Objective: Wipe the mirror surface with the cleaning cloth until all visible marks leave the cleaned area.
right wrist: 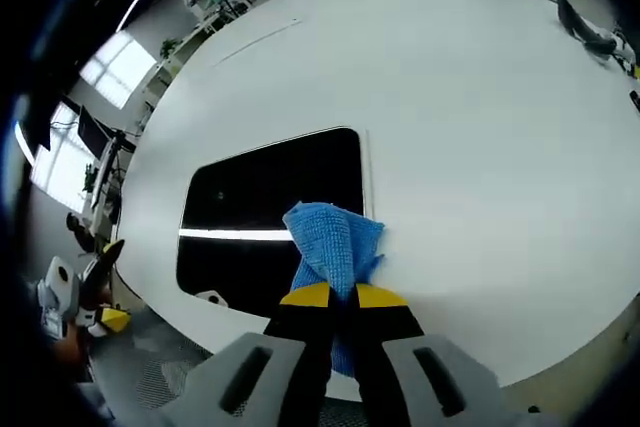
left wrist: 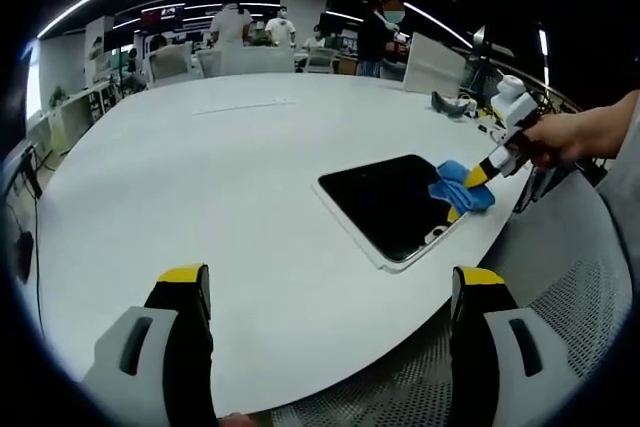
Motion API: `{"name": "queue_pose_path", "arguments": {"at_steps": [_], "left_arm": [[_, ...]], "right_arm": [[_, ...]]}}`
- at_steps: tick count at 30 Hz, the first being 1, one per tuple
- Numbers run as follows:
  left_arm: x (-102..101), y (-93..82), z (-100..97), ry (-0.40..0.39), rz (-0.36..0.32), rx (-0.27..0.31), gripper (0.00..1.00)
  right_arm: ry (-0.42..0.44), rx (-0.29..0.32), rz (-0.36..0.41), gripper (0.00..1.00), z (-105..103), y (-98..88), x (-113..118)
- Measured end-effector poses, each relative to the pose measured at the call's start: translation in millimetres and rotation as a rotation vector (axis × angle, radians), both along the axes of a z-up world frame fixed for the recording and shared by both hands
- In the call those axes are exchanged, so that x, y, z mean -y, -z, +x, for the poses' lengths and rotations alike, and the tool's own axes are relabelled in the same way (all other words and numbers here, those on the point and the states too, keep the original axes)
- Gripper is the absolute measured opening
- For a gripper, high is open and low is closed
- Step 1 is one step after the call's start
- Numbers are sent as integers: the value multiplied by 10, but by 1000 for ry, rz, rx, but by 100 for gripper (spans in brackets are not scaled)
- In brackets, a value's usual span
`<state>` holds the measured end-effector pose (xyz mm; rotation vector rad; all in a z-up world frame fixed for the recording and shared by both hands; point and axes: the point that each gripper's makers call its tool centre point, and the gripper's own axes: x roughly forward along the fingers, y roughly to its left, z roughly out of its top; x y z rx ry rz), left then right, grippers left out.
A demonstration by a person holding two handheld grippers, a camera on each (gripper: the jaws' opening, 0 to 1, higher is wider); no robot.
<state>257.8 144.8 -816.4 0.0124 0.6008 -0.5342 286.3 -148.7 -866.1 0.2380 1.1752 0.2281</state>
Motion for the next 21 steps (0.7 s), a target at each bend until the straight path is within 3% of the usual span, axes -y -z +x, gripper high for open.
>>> {"name": "queue_pose_path", "arguments": {"at_steps": [21], "left_arm": [[17, -2, -17, 11, 0, -3, 99]], "right_arm": [[-14, -1, 16, 1, -4, 0, -222]]}}
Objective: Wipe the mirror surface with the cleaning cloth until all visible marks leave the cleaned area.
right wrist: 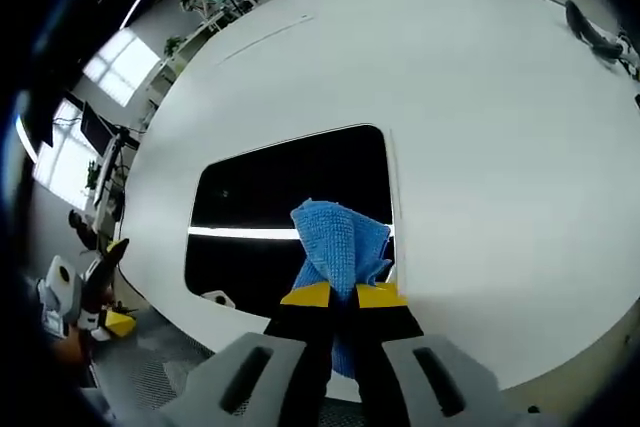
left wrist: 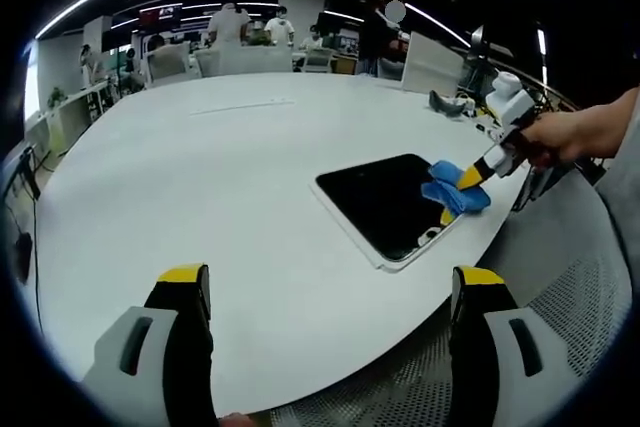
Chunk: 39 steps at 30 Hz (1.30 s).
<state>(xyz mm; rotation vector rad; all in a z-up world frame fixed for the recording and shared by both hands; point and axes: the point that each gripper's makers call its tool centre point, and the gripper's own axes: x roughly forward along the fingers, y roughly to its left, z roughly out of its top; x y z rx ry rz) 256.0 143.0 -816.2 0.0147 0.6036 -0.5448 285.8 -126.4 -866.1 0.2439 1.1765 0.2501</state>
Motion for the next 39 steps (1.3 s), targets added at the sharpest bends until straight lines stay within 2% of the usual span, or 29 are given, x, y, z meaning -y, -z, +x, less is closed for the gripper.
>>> {"name": "queue_pose_path", "arguments": {"at_steps": [11, 39], "left_arm": [[10, 8, -9, 10, 4, -6, 99], [10, 21, -8, 11, 15, -8, 99]], "right_arm": [[-29, 2, 20, 1, 17, -2, -289], [-99, 8, 38, 1, 32, 2, -783]]}}
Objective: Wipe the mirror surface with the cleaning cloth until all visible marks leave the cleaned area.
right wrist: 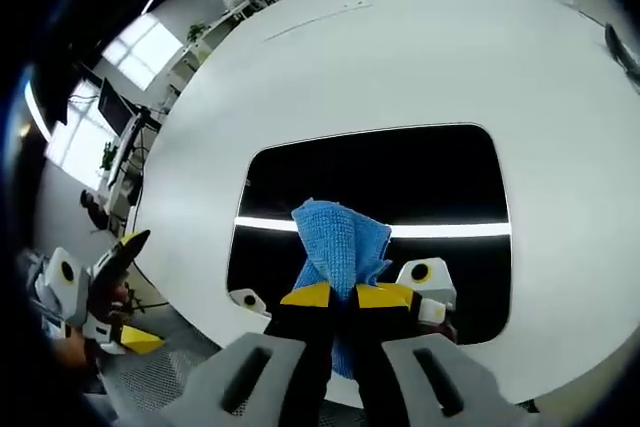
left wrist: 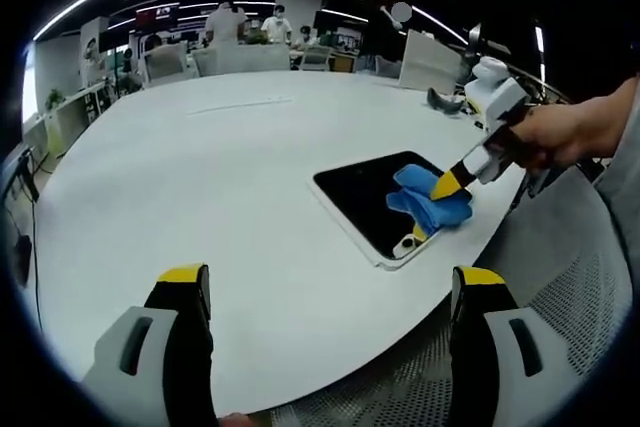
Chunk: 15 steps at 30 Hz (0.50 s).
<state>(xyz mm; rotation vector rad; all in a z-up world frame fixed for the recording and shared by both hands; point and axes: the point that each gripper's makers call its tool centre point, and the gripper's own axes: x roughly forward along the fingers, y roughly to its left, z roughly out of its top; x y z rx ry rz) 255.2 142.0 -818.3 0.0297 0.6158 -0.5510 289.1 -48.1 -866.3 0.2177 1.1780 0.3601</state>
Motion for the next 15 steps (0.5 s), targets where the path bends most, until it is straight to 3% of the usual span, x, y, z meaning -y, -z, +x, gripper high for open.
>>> {"name": "queue_pose_path", "arguments": {"at_steps": [15], "left_arm": [[-7, 4, 5, -3, 1, 1, 99]], "right_arm": [[-30, 5, 19, 1, 34, -1, -256]]}}
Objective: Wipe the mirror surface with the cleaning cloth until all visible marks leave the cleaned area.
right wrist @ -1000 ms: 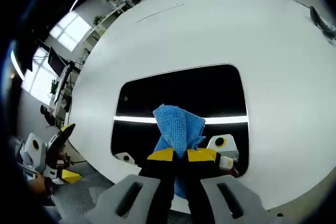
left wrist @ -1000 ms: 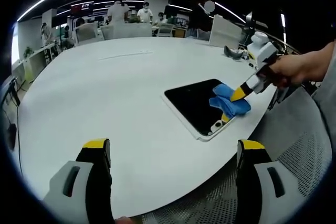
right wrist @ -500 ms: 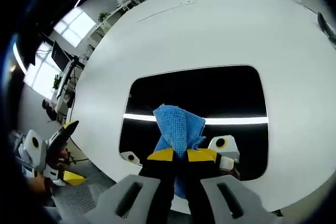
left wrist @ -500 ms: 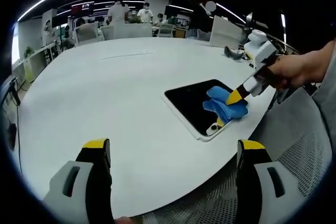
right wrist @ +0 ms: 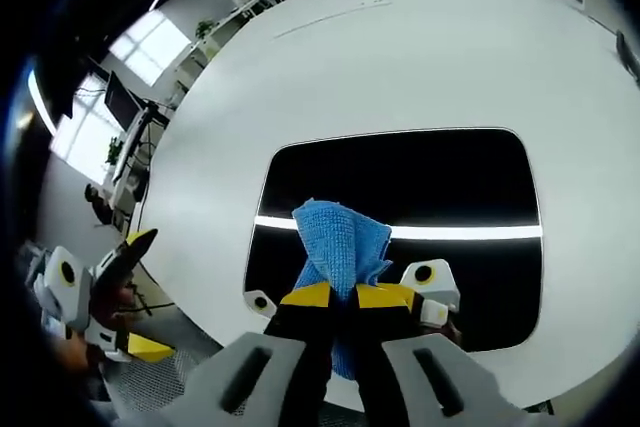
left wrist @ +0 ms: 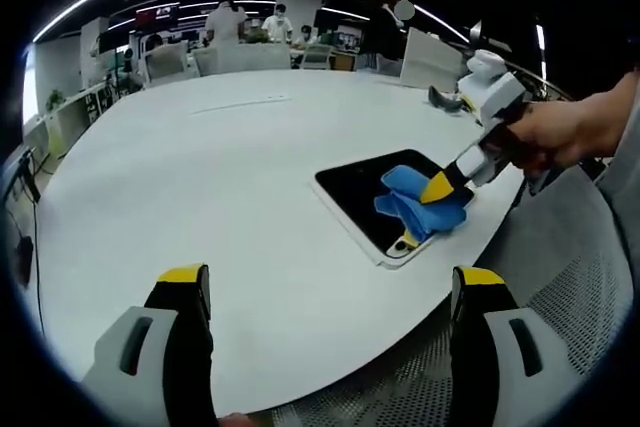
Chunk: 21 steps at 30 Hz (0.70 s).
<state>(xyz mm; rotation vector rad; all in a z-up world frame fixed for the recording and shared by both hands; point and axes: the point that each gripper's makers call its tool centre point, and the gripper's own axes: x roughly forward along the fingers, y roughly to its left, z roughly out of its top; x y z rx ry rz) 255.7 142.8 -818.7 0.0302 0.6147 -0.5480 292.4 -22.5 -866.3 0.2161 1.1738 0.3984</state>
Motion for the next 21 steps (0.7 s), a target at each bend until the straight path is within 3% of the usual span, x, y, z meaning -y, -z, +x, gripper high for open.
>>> {"name": "queue_pose_path", "arguments": {"at_steps": [21], "left_arm": [[4, 11, 0, 1, 1, -4, 99]], "right_arm": [[-74, 2, 22, 1, -19, -15, -452]]}}
